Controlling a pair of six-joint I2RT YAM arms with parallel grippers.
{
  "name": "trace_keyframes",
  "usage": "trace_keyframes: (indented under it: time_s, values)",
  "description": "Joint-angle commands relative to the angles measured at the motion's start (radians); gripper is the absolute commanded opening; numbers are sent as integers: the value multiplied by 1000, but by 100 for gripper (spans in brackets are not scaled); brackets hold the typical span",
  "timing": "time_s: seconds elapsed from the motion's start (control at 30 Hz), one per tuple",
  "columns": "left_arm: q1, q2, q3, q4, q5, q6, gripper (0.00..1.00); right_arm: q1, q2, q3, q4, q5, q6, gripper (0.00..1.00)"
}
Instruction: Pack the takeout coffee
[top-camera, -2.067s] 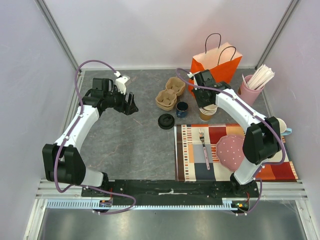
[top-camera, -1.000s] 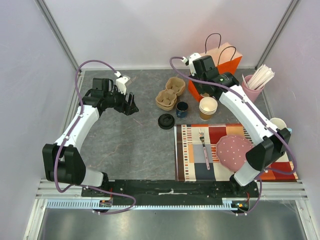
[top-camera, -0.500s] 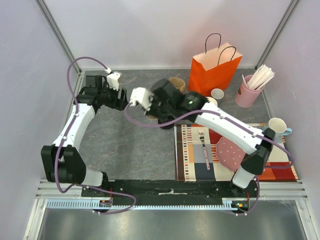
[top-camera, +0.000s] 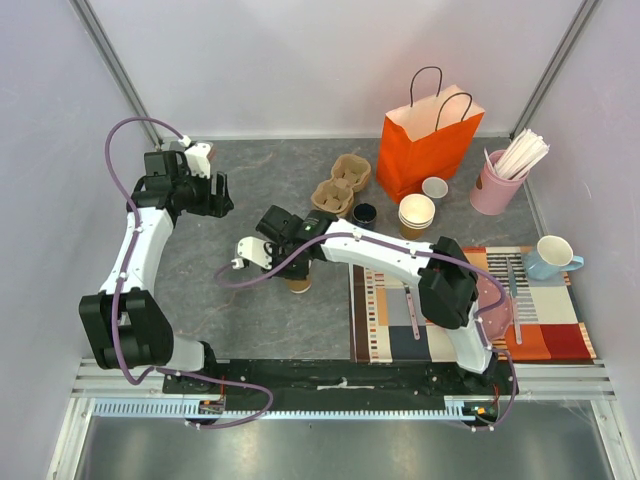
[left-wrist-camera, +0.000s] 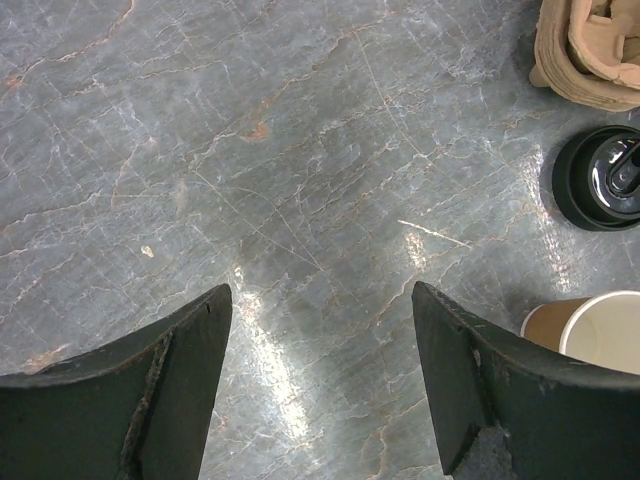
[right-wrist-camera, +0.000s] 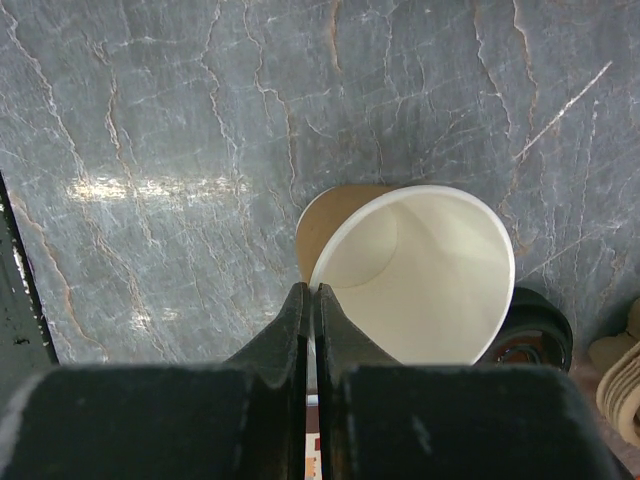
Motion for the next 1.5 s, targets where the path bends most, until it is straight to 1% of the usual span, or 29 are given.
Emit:
trace_keyframes:
  time_s: [0.0, 0.1, 0.4, 0.5, 0.53, 0.57, 0.6, 0.63, 0.7, 0.73, 0.77, 0.87, 0.93, 0.97, 1.03, 1.07, 1.1, 1.13, 1.2, 1.23, 1.27, 1.3, 1.37, 1.4, 1.47]
  values:
    - [-1, -20, 0, -3, 35, 26, 79, 7, -5, 28, 27, -15, -9, 0]
    - [-1, -18, 2, -1, 35, 28, 79, 7, -22, -14, 63, -27, -3, 0]
    - [-2, -13, 3, -3, 47, 32, 79, 14, -88, -144, 249, -23, 29, 0]
    - [-1, -13, 5, -1, 47, 29, 79, 19, -77, -135, 258, -24, 32, 0]
    - [-1, -15, 3, -1, 47, 31, 79, 19, -74, -134, 257, -24, 32, 6]
    - [-1, -15, 0, -1, 47, 32, 79, 19, -77, -134, 258, -21, 32, 14]
    - [-2, -16, 0, -1, 46, 37, 79, 17, -78, -134, 257, -17, 35, 24]
    - [-1, -18, -1, -1, 49, 36, 79, 19, -83, -135, 257, -9, 35, 40]
    - [-1, -16, -1, -1, 49, 43, 79, 19, -92, -137, 258, -4, 35, 52]
    - [-1, -13, -4, 0, 49, 42, 79, 19, -106, -137, 258, -11, 35, 64]
    - [-1, -13, -4, -1, 49, 42, 79, 17, -112, -135, 258, -18, 35, 67]
    - [-1, -7, -3, -1, 52, 42, 79, 19, -147, -120, 270, -58, 52, 70]
    - [-2, -7, -3, -1, 55, 42, 79, 14, -186, -106, 303, -51, 93, 73]
    - [-1, -9, -4, -1, 57, 40, 79, 10, -199, -111, 322, -23, 118, 74]
    - [-1, -9, -9, 0, 58, 43, 79, -38, -241, -115, 379, -20, 210, 74]
    - [-1, -12, -10, 0, 60, 43, 79, -61, -250, -117, 398, -44, 251, 74]
    - [-1, -12, -12, -1, 58, 43, 79, -122, -267, -120, 431, -55, 292, 72]
    - [-1, -13, -13, 0, 58, 46, 79, -150, -272, -127, 448, -61, 388, 68]
    - [-1, -10, -16, 0, 60, 46, 79, -212, -267, -146, 467, 4, 452, 63]
    - [-1, -12, -18, 0, 61, 46, 79, -226, -255, -147, 459, 44, 496, 57]
    - [-1, -10, -18, 0, 63, 43, 79, -237, -241, -140, 447, 86, 524, 54]
    - [-1, -9, -18, -1, 66, 45, 79, -259, -206, -131, 401, 150, 544, 49]
    - [-1, -9, -16, 0, 66, 45, 79, -286, -167, -106, 354, 201, 584, 45]
    - [-2, -10, -16, 0, 66, 45, 79, -291, -138, -103, 323, 242, 589, 43]
    - [-1, -10, -18, 0, 66, 46, 79, -302, -117, -103, 303, 276, 584, 41]
